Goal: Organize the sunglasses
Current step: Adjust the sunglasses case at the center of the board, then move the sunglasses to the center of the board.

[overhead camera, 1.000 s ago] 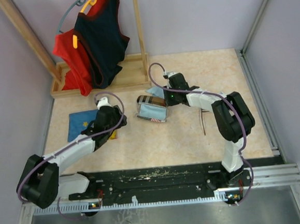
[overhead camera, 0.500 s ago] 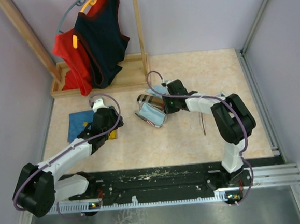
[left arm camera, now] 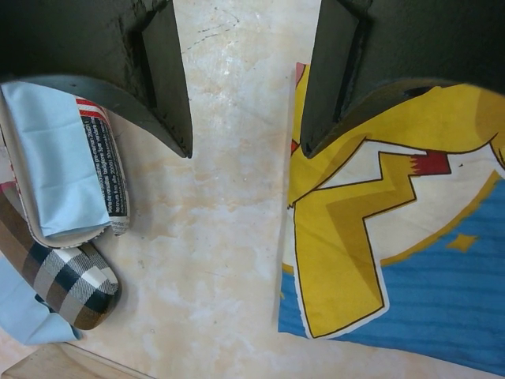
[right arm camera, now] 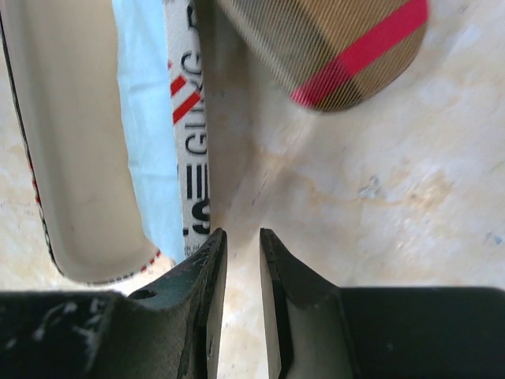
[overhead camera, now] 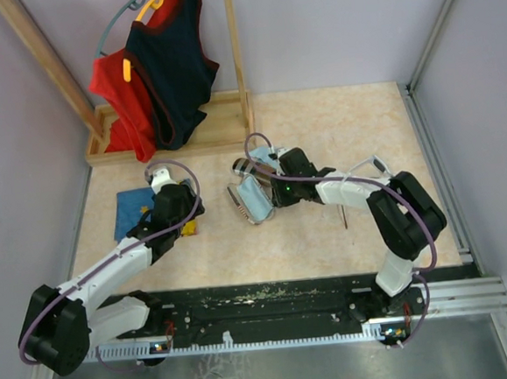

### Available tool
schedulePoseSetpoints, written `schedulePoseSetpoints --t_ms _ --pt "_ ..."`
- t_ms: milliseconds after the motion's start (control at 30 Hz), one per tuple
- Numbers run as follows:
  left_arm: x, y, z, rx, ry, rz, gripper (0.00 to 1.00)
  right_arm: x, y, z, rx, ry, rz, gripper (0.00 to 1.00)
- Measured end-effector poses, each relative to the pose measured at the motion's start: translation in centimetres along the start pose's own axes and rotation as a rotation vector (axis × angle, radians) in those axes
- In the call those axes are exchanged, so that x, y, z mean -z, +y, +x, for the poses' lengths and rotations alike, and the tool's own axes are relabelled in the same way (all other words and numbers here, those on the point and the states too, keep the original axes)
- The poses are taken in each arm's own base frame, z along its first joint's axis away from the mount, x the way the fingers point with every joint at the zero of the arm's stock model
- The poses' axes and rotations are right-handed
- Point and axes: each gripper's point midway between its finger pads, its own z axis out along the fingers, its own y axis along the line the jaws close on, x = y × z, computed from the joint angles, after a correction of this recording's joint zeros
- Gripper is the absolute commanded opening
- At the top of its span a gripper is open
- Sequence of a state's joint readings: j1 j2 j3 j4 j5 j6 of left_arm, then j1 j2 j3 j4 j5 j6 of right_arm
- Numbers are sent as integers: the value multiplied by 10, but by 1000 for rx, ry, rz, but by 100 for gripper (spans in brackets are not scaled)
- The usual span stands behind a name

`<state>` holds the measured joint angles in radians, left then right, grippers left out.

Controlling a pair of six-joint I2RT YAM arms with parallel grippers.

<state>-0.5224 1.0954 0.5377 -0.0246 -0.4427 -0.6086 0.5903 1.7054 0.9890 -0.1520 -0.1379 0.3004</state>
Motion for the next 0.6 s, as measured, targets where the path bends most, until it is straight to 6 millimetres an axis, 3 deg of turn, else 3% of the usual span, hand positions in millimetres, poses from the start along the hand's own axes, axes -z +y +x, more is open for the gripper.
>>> schedulePoseSetpoints --t_ms 167,333,433,600 --pt "0 6 1 -13 -1 -27 65 6 13 20 -15 21 -41 24" --pt "0 10 2 -20 3 -44 67 16 21 20 -18 -2 -63 30" --pt "1 11 4 -23 9 -47 68 28 18 16 -20 -45 -41 33" --pt "4 11 4 -25 19 -39 69 63 -6 0 -41 -186 102 36"
